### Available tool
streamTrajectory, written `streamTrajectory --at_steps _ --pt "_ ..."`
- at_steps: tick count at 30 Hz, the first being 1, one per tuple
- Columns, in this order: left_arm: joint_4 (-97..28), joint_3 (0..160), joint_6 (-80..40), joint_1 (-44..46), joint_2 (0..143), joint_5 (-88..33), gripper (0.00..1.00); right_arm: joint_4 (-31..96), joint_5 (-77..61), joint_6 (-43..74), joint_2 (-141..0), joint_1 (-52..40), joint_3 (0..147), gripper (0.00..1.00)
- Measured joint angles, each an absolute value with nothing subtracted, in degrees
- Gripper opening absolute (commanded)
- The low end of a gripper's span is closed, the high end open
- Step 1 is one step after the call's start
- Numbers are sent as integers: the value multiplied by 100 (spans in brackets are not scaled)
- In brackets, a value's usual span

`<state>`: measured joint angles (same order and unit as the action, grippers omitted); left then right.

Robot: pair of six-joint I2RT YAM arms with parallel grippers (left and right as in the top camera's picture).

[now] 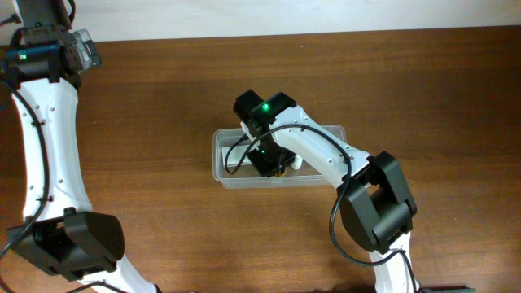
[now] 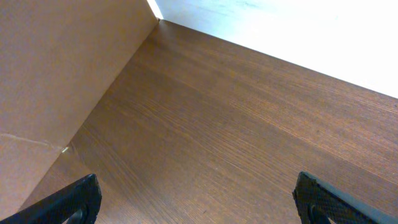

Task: Pack container
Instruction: 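Lower the jar into the container and open right gripper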

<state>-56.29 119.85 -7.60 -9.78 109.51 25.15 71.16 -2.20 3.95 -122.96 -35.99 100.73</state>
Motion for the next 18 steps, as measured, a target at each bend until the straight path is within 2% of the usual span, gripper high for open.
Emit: streamTrajectory --at_steps 2,4,7,18 --pt "-5629 11985 -760 -978 10951 2512 99 7035 -222 384 -12296 -3599 10062 25" --pt "-5629 11985 -760 -978 10951 2512 100 6976 -217 377 -12296 -3599 10057 35" --pt "-5629 11985 -760 -978 10951 2512 99 6952 -176 351 -12296 -3599 10057 42" --pt "-5629 11985 -760 -978 10951 2512 99 7059 -110 320 -12296 -3441 10057 55"
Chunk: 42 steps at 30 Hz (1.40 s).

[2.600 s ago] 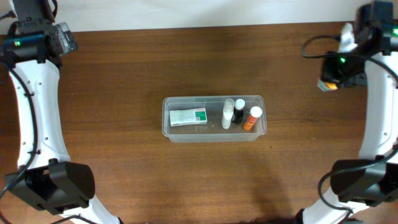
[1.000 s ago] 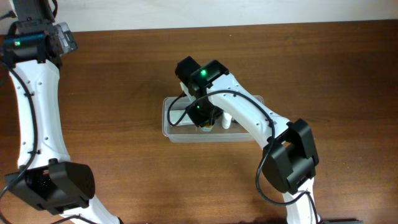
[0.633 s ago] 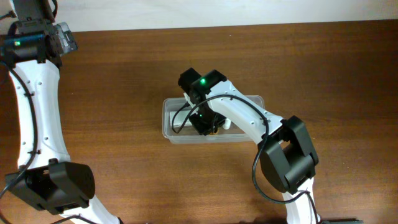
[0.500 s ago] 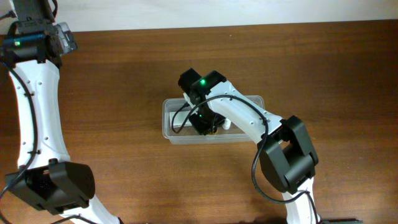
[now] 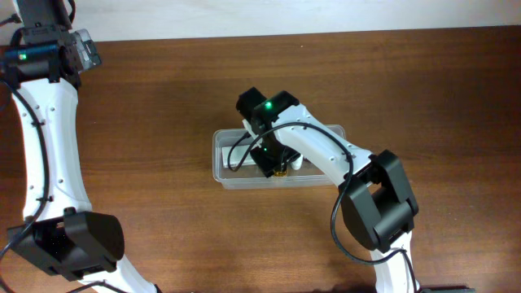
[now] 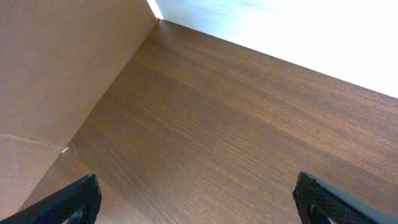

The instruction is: Pack container

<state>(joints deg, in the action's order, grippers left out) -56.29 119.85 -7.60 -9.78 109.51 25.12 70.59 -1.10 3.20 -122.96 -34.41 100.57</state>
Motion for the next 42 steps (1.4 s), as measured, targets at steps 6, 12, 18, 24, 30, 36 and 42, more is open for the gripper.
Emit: streamTrajectory --at_steps 6,12,18,24,30,36,42 --pt "-5629 11985 -760 -978 10951 2512 99 7349 -113 318 -12296 -3295 10197 65" --pt "-5629 11985 -760 -978 10951 2512 99 7699 -113 329 -12237 -3275 11625 96" --pt "-5629 11985 -760 -978 10951 2515 99 8296 -89 301 -12075 -3275 13937 98" --pt "-5629 11985 -760 -978 10951 2512 99 9048 69 301 -11880 -3192 16086 98" --pt "-5627 11985 -760 -978 10951 2512 99 9633 244 305 -11767 -2853 17415 98" --pt "-5629 11985 -760 -978 10951 2515 99 9697 303 303 -11760 -2628 17642 98" --pt "-5629 11985 -760 -978 10951 2515 99 9697 303 303 -11760 -2617 17640 98"
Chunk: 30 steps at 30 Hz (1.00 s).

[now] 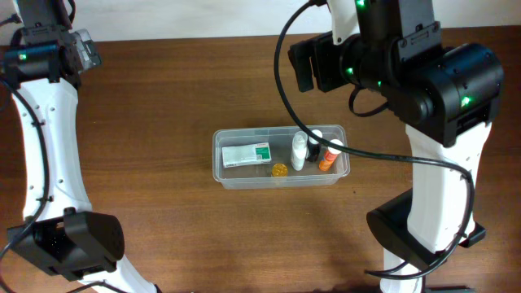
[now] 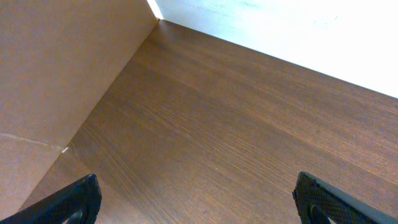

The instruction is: Pack container

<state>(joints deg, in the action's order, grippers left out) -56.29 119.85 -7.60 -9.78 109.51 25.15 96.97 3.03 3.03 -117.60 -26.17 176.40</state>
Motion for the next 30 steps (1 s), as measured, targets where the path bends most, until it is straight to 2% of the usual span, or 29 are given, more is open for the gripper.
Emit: streamTrajectory --at_steps 8,15,25,30 --pt "-5629 11985 -760 -978 10951 2512 99 9697 340 263 -11760 -2613 17635 98" --pt "-5629 11985 -760 -978 10951 2515 99 9411 567 -292 -11533 -2611 17576 98" --pt "-5627 11985 -760 -978 10951 2512 99 8991 1223 -808 -8812 -2386 17323 98" --pt "-5623 11985 -760 -978 10951 2515 99 8744 1308 -849 -7048 -1682 16105 98"
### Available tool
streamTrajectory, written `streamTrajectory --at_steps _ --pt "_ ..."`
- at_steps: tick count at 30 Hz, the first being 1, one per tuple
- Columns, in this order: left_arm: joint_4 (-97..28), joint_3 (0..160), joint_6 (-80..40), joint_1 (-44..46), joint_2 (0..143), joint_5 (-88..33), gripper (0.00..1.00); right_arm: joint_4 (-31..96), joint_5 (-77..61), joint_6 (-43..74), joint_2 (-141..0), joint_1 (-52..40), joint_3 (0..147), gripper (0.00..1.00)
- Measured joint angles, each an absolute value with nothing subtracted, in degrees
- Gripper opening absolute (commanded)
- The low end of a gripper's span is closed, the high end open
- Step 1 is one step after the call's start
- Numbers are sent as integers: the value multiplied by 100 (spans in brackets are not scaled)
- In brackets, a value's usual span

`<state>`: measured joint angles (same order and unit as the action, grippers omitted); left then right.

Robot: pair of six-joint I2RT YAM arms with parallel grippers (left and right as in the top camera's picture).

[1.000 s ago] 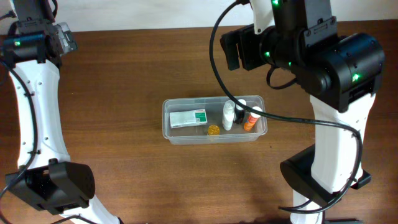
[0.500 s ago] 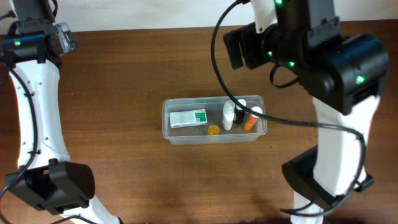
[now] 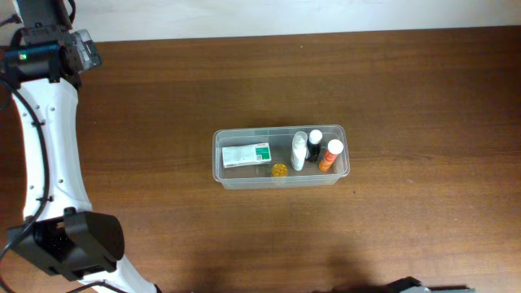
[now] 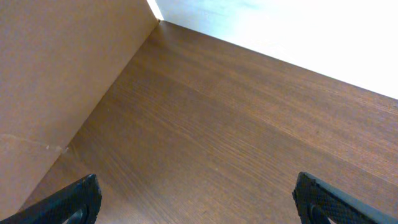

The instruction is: Pack container

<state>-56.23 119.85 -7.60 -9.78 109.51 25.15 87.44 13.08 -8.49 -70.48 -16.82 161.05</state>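
Note:
A clear plastic container (image 3: 218,159) sits mid-table in the overhead view. Inside lie a white-and-green box (image 3: 246,154), a small yellow round item (image 3: 279,170), a white bottle (image 3: 299,150), a black bottle with a white cap (image 3: 314,145) and an orange bottle with a white cap (image 3: 330,154). My left arm (image 3: 45,130) runs up the far left, well away from the container. My left gripper (image 4: 196,202) is open over bare wood, with nothing between its fingers. The right gripper is out of view.
The brown wooden table (image 3: 423,106) ends at a white wall (image 4: 280,25) along the back. A brown panel (image 4: 56,74) stands at the table's left side in the left wrist view. A dark sliver of the right arm's base (image 3: 407,285) shows at the bottom edge.
The right arm, which loomed large over the back right of the table, has left the overhead view. The container, its contents and the left arm are unchanged.
My right gripper was first down inside the container near its middle, and still there a moment later, slightly shifted. Then the arm was raised off it, showing the box, yellow item and three bottles inside. Now it is gone from view.

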Motion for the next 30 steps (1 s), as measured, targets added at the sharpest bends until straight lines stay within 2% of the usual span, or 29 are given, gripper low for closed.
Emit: streamTrajectory --at_steps 16,23,30 --pt "-5627 11985 -760 -978 10951 2517 99 5937 523 -906 -3476 73 9052 98" --pt "-5627 11985 -760 -978 10951 2517 99 3498 -165 -906 -2270 395 5813 98" --pt "-5629 11985 -760 -978 10951 2512 99 1162 -550 -906 -1260 403 3212 98"
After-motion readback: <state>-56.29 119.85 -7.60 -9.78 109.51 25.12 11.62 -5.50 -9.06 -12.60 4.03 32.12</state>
